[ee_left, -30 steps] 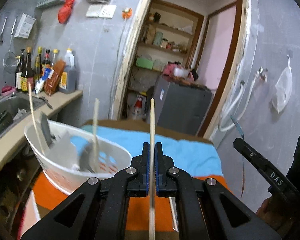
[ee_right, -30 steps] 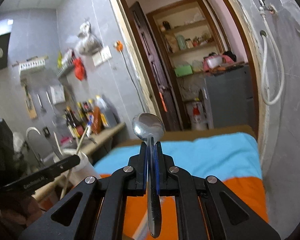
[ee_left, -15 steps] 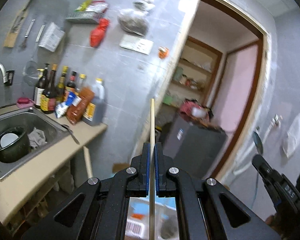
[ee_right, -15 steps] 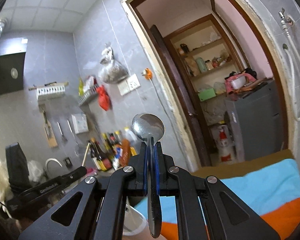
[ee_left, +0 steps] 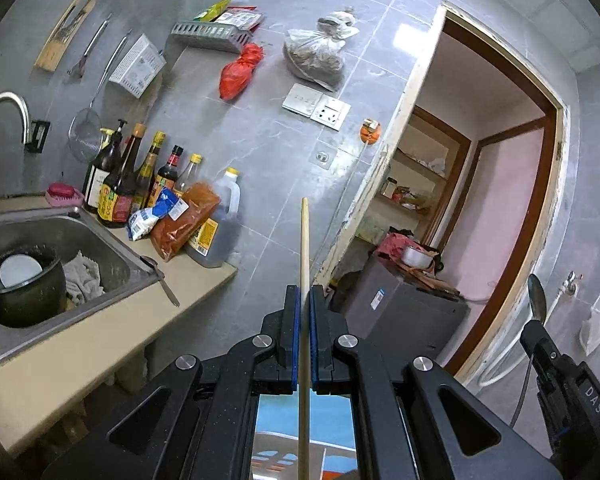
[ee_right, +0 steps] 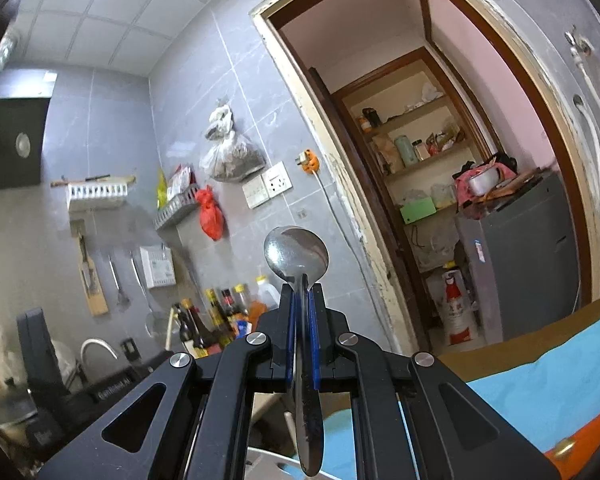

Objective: Organize utensils
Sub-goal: 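Lift the chopstick with the left tool while the right tool lifts the spoon toward the basket, then lower the chopstick into the white basket and open the left tool while the right tool releases the spoon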

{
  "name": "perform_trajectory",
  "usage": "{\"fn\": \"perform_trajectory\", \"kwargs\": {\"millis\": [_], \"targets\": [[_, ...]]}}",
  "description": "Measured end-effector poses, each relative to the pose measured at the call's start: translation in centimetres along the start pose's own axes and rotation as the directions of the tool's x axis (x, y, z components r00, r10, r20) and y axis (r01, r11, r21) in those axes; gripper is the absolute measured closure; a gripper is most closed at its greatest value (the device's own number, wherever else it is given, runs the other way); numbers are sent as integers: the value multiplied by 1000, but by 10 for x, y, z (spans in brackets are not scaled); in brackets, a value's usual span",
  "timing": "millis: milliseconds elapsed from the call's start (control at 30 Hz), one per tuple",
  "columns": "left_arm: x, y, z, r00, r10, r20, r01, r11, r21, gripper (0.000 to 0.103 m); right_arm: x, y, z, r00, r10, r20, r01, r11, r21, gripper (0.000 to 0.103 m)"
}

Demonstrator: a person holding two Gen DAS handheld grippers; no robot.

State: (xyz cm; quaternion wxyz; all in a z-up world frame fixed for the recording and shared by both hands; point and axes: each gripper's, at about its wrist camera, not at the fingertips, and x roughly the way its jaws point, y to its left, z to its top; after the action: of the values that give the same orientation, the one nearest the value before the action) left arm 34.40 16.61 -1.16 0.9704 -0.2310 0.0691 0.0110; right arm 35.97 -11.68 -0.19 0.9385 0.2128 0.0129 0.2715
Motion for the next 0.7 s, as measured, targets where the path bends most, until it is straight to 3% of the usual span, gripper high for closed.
{"fn": "perform_trajectory", "kwargs": {"millis": [167,500,700], "targets": [[5,12,-4,1000,-6,7,7,998,-55,101,4,0,-9,1000,12,16,-12,1000,29,99],[13,25,-8,999,-48,18,50,991,-123,101,5,-2,-44,999,-6,-49,6,1000,9,99],[12,22,-12,998,-57,39,62,991,-122,101,3,-2,-59,998,-20,-62,18,999,-28,98]]}}
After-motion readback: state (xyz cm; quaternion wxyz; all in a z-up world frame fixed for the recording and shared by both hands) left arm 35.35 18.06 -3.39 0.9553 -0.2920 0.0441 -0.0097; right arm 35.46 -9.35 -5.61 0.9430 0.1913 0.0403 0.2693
